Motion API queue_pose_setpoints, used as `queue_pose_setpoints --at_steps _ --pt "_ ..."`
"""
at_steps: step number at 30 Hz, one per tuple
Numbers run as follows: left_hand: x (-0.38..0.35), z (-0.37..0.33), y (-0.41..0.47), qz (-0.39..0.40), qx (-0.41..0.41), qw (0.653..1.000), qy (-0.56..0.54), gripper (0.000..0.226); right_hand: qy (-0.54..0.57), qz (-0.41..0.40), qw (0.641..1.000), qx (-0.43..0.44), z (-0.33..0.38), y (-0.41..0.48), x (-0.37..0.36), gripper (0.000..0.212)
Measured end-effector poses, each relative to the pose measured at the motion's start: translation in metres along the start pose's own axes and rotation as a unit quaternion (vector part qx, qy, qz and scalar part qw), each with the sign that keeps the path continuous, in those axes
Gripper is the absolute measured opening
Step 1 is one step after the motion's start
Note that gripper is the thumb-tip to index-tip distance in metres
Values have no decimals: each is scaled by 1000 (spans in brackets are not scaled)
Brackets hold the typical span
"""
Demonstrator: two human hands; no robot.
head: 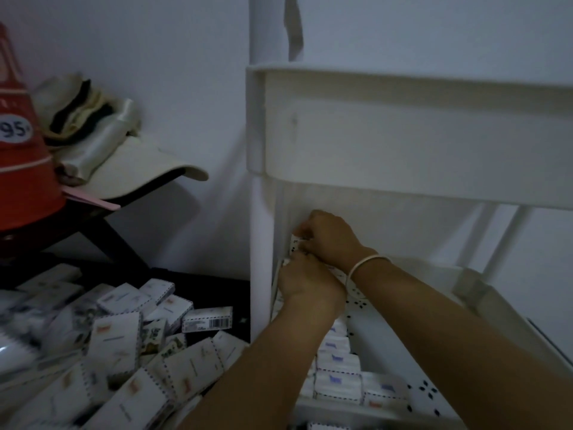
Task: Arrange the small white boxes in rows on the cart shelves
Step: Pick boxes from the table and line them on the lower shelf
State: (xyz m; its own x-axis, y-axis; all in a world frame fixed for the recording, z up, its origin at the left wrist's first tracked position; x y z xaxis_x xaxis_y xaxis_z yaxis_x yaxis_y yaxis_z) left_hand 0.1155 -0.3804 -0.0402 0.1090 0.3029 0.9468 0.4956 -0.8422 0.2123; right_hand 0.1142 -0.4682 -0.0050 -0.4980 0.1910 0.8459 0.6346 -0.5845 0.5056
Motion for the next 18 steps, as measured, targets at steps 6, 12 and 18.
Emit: queue_pose_setpoints --at_steps 6,12,18 --pt "0 -1 -3 12 -1 1000 10 40 26 12 1000 1 -10 -11 2 32" --pt "-5 -2 0 36 0 999 23 47 1 34 999 13 -19 -22 -10 41" --pt "-3 -4 0 14 -9 1000 -1 45 6 64 998 29 -18 -31 -19 45"
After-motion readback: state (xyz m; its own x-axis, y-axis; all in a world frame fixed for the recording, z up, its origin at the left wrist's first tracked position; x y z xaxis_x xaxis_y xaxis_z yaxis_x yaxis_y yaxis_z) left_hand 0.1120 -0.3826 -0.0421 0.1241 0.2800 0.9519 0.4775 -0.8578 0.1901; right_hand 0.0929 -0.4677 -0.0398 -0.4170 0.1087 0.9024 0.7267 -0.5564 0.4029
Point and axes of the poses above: each hand's wrist, its own y-axis towards the middle knuckle, its own x-axis out of the back of the hand, z = x × y, the point moved 7 cm from there along y, towards the middle knuckle, and after that the axes turned 13 degrees about -z, right-handed, at the moved point
